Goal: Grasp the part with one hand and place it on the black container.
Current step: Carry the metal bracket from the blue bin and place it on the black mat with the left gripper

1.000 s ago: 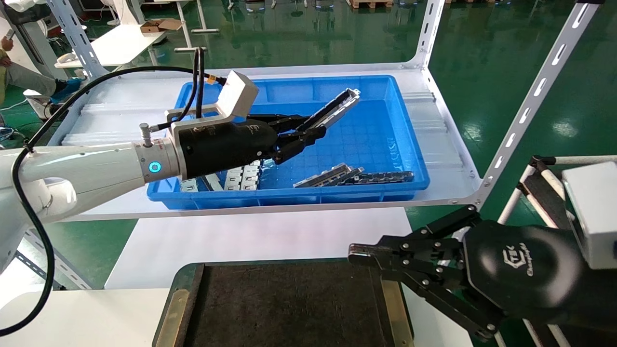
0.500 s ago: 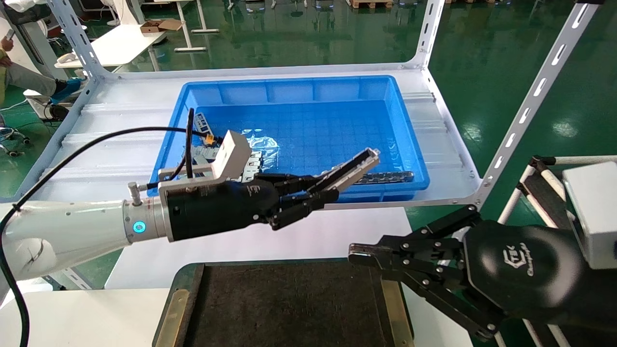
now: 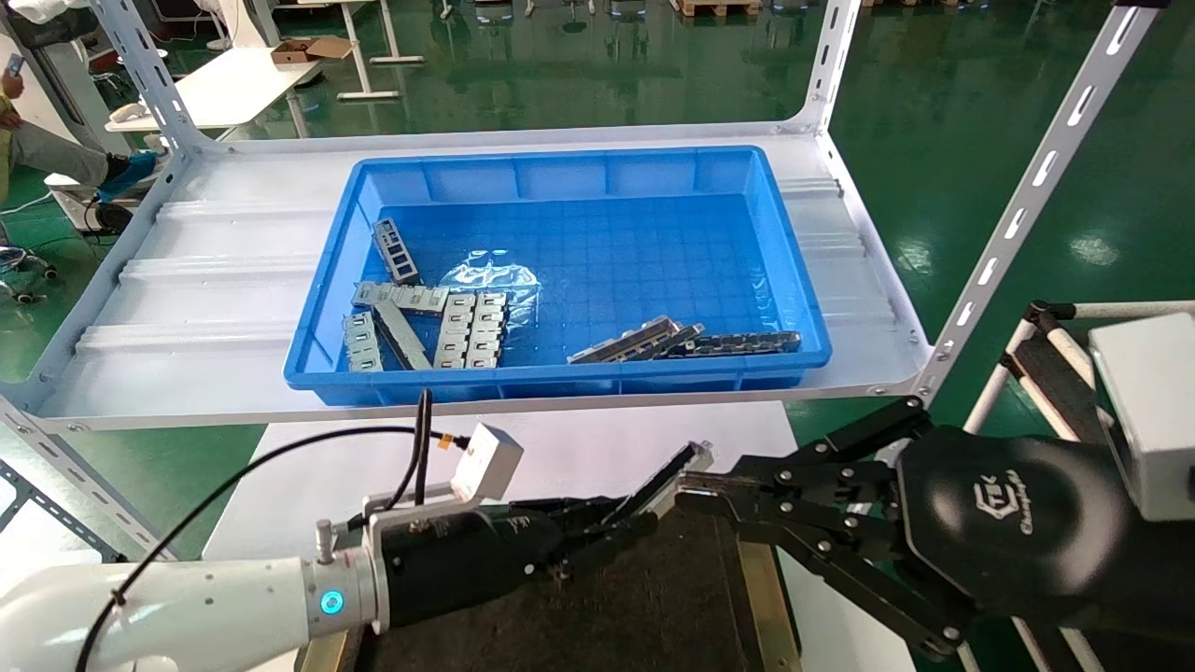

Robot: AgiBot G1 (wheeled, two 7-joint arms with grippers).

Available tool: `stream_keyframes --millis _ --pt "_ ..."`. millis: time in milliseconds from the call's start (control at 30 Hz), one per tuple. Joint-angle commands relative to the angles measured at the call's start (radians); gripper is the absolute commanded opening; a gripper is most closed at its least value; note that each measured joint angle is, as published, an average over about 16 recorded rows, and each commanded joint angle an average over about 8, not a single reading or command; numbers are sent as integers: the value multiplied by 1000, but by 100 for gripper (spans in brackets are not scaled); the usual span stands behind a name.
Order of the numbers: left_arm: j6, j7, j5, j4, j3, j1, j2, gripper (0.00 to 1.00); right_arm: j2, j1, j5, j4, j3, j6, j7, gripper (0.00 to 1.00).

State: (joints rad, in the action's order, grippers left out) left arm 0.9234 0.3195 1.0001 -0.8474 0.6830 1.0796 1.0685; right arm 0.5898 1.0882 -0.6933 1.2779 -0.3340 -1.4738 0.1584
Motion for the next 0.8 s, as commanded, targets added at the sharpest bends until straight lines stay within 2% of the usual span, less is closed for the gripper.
stream_keyframes --millis 33,200,400,800 --pt "-73 49 13 -51 9 -50 -5 0 0 0 0 0 0 0 0 0" --pt "-277 152 70 -124 43 -137 17 0 0 0 0 0 0 0 0 0" --pt "-474 275 132 -135 98 -189 70 0 0 0 0 0 0 0 0 0" --pt "-704 477 206 -18 208 -181 183 0 0 0 0 0 -1 0 0 0"
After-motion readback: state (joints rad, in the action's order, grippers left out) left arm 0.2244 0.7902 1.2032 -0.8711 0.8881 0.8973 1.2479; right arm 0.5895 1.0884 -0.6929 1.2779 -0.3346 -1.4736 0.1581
